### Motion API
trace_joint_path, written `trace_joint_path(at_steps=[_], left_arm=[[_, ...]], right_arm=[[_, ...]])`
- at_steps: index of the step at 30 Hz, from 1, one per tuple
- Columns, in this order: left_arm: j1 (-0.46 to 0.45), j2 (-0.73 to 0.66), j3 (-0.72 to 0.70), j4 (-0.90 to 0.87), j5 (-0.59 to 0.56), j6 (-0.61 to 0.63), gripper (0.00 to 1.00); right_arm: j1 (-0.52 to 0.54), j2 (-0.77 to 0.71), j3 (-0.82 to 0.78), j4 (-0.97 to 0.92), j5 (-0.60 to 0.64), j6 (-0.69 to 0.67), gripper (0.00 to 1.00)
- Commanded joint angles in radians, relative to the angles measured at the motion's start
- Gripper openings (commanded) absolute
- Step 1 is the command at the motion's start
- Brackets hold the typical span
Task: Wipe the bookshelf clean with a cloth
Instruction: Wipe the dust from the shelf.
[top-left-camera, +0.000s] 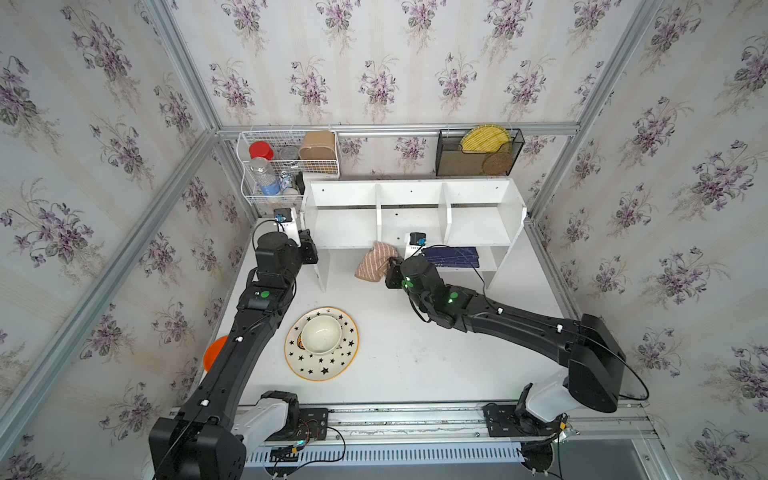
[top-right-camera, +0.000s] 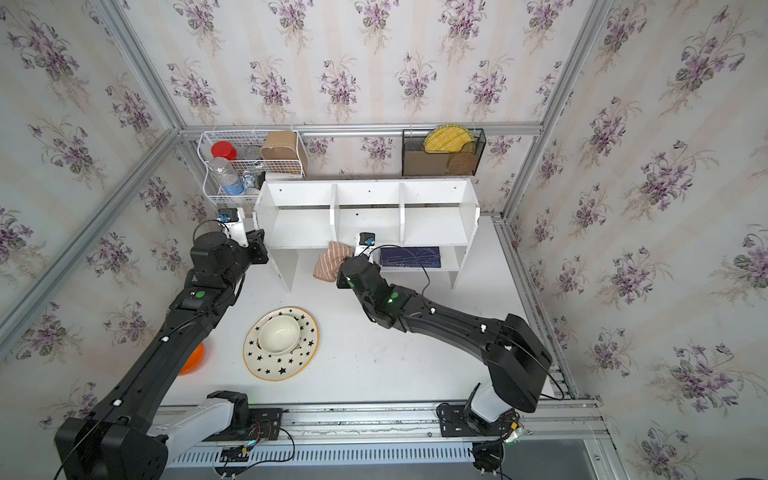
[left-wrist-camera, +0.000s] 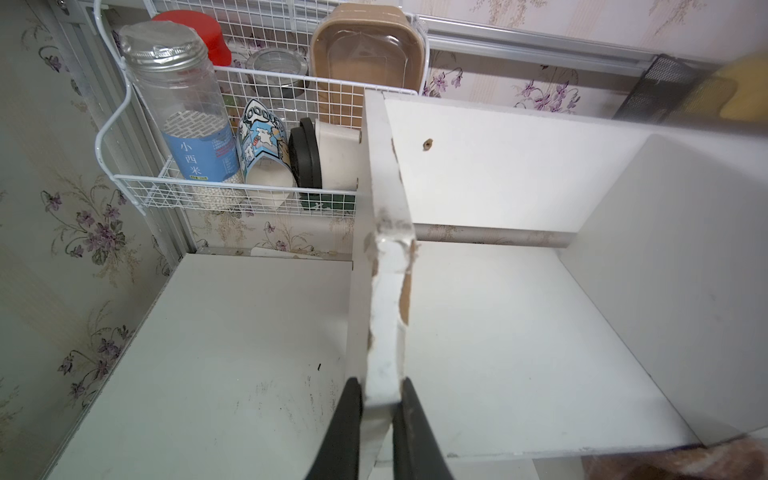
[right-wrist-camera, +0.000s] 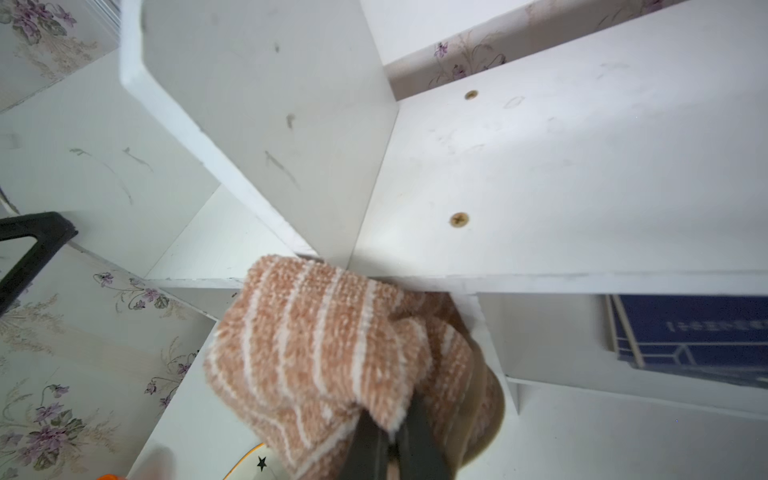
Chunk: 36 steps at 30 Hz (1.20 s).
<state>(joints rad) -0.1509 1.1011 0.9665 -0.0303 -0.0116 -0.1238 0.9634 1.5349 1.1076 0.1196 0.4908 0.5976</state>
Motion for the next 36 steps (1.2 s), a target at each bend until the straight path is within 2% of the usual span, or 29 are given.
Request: trace_joint_path(at_steps=[1,8,14,22,27,36], left_arm=[[-0.002,-0.003,-0.002,0.009,0.048,-0.039,0.0],[-0.002,-0.001,-0.002,0.007,0.048,-0.036,0.0],[-0.001,0.003,0.0,0.009,0.052,-0.038,0.0],[-0.003,0.003,0.0,0.01,0.055,-0.039,0.0],[-0.003,0.006,-0.002,0.01,0.057,-0.041,0.0],[-0.002,0.009,-0.002,0.012,0.06,-0.042,0.0]], right_arm=[[-0.016,-0.008,-0.057,-0.002,0.069,0.014,0.0],[-0.024,0.079,-0.215,0.105,0.005,0.086,0.0],[-0.027,0.177,-0.201,0.105,-0.04,0.101,0.0],[-0.037,0.053,-0.095,0.043,0.015,0.02,0.0],[-0.038,-0.032,-0.124,0.054,0.042,0.016,0.0],[-0.036,0.111,-0.253,0.125,-0.064,0.11,0.0]])
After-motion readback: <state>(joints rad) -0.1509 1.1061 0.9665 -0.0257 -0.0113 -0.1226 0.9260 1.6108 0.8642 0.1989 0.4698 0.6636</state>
